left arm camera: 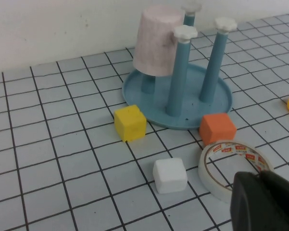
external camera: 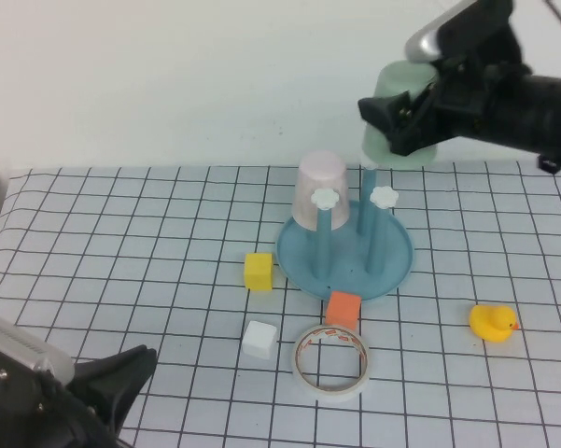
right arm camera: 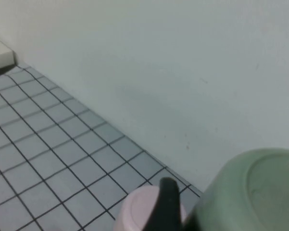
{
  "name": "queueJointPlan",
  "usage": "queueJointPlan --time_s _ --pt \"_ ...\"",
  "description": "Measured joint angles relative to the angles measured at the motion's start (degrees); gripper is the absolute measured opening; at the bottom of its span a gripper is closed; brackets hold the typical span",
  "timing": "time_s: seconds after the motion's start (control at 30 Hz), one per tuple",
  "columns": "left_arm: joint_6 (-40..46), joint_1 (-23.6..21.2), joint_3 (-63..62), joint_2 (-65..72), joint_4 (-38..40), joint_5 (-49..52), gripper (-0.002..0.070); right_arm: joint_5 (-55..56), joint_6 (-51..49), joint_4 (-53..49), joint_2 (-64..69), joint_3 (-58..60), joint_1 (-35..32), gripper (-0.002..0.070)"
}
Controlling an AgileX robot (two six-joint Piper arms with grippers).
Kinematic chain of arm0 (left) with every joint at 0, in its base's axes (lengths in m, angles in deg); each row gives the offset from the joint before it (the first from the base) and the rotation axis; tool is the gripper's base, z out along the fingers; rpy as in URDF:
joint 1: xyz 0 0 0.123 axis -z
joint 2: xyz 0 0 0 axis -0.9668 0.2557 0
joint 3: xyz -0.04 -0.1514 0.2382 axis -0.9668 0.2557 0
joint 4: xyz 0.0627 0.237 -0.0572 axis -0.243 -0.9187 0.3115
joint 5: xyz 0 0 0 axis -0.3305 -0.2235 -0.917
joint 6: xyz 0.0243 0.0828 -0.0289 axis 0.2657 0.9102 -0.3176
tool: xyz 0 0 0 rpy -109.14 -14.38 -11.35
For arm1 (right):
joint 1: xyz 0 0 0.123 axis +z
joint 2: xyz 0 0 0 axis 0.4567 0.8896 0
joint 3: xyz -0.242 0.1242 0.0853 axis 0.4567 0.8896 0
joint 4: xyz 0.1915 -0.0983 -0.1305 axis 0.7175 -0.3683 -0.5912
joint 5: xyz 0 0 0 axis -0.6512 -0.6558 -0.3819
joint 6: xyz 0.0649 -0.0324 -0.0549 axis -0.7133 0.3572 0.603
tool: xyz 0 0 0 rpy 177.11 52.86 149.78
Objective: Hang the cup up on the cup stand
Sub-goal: Place the cup on the cup holder
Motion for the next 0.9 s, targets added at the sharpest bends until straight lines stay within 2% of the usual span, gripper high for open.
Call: queueJointPlan --time_s 0.43,0.8,0.9 --pt "0.0 0.0 0.09 0.0 -0.46 4.22 0.0 4.22 0.97 0.48 15.05 -13.05 0.0 0.0595" --pt "0.0 0.0 0.09 0.0 -0.46 6.02 -0.0001 4.22 -0.42 0.61 17.84 -14.68 0.0 0.0595" --pt "0.0 0.0 0.09 0.0 -0.51 6.05 -0.0001 4.22 -0.88 0.61 18.5 -14.68 0.0 0.064"
